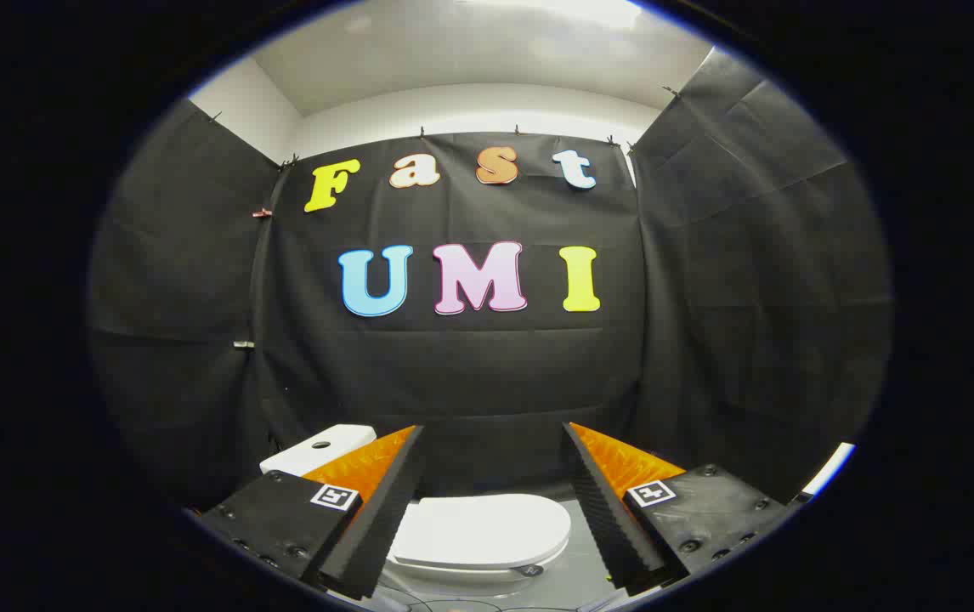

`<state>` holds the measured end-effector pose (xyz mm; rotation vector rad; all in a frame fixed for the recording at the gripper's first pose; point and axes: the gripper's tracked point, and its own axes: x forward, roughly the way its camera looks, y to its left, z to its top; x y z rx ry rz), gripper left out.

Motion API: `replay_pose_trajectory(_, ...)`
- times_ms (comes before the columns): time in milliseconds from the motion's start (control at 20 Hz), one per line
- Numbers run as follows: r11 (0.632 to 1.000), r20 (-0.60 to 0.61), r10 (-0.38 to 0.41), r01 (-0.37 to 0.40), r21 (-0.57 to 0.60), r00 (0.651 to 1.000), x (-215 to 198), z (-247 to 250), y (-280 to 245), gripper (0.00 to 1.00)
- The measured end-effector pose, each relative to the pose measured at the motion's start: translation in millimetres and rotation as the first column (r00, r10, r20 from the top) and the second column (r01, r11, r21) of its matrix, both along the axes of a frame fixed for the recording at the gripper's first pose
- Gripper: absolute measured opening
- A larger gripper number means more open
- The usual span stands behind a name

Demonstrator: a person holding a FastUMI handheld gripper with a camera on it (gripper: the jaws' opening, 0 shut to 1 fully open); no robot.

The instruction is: Open the toilet lid.

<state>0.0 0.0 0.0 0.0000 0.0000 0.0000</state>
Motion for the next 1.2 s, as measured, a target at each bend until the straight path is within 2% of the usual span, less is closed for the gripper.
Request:
replay_pose_trajectory(750, 1.0, -0.006, 0.0, -0.001, -0.012, 1.0, 3, -4, 2, 0.99)
replay_pose_trajectory(1200, 1.0, -0.024, 0.003, -0.002, 0.026, 1.0, 11, -12, -5, 0.99)
